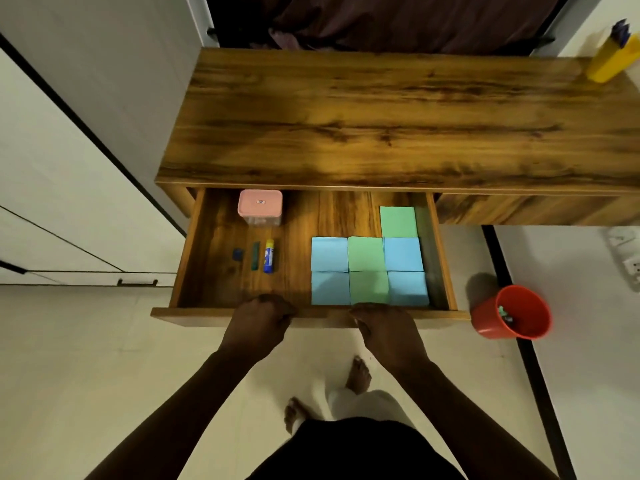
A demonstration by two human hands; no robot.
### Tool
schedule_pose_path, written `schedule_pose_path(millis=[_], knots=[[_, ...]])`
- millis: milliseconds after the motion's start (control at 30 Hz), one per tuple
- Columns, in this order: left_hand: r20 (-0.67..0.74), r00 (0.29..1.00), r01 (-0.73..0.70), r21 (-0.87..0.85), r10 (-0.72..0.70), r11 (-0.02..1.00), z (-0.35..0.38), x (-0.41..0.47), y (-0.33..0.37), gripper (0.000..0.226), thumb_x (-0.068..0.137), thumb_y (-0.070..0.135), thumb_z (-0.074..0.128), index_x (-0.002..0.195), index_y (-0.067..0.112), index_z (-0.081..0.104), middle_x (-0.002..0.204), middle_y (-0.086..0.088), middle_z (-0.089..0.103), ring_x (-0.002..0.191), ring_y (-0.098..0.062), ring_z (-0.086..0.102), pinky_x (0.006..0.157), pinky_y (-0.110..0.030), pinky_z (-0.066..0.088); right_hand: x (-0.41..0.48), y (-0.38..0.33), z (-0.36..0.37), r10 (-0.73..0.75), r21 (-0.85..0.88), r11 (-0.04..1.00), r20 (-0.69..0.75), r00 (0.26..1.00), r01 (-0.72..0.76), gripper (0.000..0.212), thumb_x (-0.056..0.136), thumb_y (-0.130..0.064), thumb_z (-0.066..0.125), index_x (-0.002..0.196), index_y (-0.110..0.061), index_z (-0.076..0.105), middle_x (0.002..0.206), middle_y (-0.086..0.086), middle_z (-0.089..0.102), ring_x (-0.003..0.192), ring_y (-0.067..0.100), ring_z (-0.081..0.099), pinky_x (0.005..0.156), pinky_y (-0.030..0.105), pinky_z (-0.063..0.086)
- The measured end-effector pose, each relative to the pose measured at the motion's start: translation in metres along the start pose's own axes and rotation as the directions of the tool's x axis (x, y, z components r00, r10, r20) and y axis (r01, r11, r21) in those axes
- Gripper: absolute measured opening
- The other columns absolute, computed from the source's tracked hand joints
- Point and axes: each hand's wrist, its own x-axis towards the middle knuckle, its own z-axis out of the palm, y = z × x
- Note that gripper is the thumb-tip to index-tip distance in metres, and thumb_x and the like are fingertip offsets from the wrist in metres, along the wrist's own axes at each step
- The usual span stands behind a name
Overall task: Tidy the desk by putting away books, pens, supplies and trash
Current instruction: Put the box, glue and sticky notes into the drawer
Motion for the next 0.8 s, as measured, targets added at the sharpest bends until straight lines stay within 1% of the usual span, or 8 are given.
schedule_pose_path(millis=[67,133,300,367,467,567,700,800], knots=[[0.006,1.000,-0.016,0.009,0.016,1.000,0.001,0.003,-0.001,0.015,0.084,0.036,0.078,0.099,0.032,0.077,0.096,0.010,0.077,0.085,-0.016,0.074,0.070,-0.030,0.061,0.001,0.001,0.002,0.001,0.018,1.000,-0.016,1.000,-0.001,0.031,0.075,-0.016,0.077,0.097,-0.036,0.079,0.102,-0.019,0.078,0.081,0.012,0.076,0.063,0.025,0.058],[0.024,0.999,-0.021,0.007,0.021,1.000,0.001,0.007,-0.003,0.016,0.085,0.037,0.076,0.100,0.031,0.077,0.097,0.009,0.077,0.086,-0.017,0.074,0.073,-0.031,0.062,0.005,0.002,0.004,0.014,0.041,0.999,-0.023,1.000,-0.013,0.031,0.077,-0.015,0.072,0.100,-0.035,0.079,0.107,-0.017,0.077,0.086,0.013,0.076,0.067,0.027,0.059],[0.008,1.000,-0.029,0.015,0.029,0.999,-0.002,0.026,-0.009,0.018,0.086,0.036,0.076,0.103,0.029,0.077,0.098,0.007,0.078,0.088,-0.018,0.074,0.077,-0.033,0.062,0.024,0.003,0.004,0.025,0.010,1.000,-0.045,0.999,-0.025,0.032,0.083,-0.019,0.063,0.106,-0.035,0.077,0.112,-0.017,0.076,0.093,0.014,0.075,0.074,0.029,0.060],[0.009,1.000,-0.025,0.020,0.025,0.999,-0.004,0.036,-0.010,0.018,0.086,0.036,0.075,0.103,0.029,0.077,0.099,0.006,0.078,0.089,-0.019,0.074,0.078,-0.035,0.062,0.035,0.005,0.003,0.013,0.010,1.000,-0.053,0.998,-0.013,0.032,0.084,-0.017,0.064,0.107,-0.034,0.077,0.112,-0.017,0.076,0.094,0.015,0.075,0.074,0.032,0.062],[-0.003,1.000,-0.024,0.028,0.024,0.999,-0.005,0.055,-0.014,0.019,0.085,0.034,0.077,0.102,0.027,0.077,0.099,0.005,0.078,0.089,-0.020,0.074,0.079,-0.035,0.062,0.053,0.010,0.000,0.000,0.009,1.000,-0.056,0.998,0.001,0.032,0.086,-0.017,0.062,0.108,-0.034,0.077,0.113,-0.018,0.075,0.095,0.013,0.074,0.074,0.031,0.061],[-0.020,0.999,-0.033,0.037,0.033,0.999,-0.007,0.075,-0.018,0.017,0.083,0.032,0.079,0.099,0.027,0.077,0.097,0.003,0.078,0.087,-0.023,0.074,0.076,-0.037,0.063,0.073,0.016,-0.002,-0.009,0.018,1.000,-0.073,0.997,0.011,0.032,0.084,-0.016,0.064,0.107,-0.034,0.078,0.112,-0.018,0.075,0.095,0.013,0.074,0.074,0.031,0.061],[-0.027,0.999,-0.030,0.043,0.031,0.999,-0.010,0.102,-0.024,0.018,0.082,0.031,0.081,0.099,0.025,0.077,0.095,0.002,0.078,0.084,-0.024,0.074,0.076,-0.036,0.063,0.100,0.024,-0.005,-0.018,0.029,0.999,-0.082,0.996,0.021,0.033,0.079,-0.011,0.071,0.104,-0.032,0.079,0.108,-0.017,0.077,0.092,0.013,0.075,0.070,0.028,0.060],[-0.037,0.999,-0.029,0.041,0.030,0.999,-0.011,0.124,-0.029,0.017,0.083,0.031,0.080,0.099,0.026,0.078,0.096,0.003,0.078,0.086,-0.023,0.074,0.077,-0.035,0.063,0.123,0.030,-0.009,-0.030,0.040,0.999,-0.097,0.995,0.034,0.032,0.076,-0.013,0.076,0.101,-0.032,0.080,0.106,-0.016,0.077,0.090,0.012,0.075,0.069,0.026,0.059]])
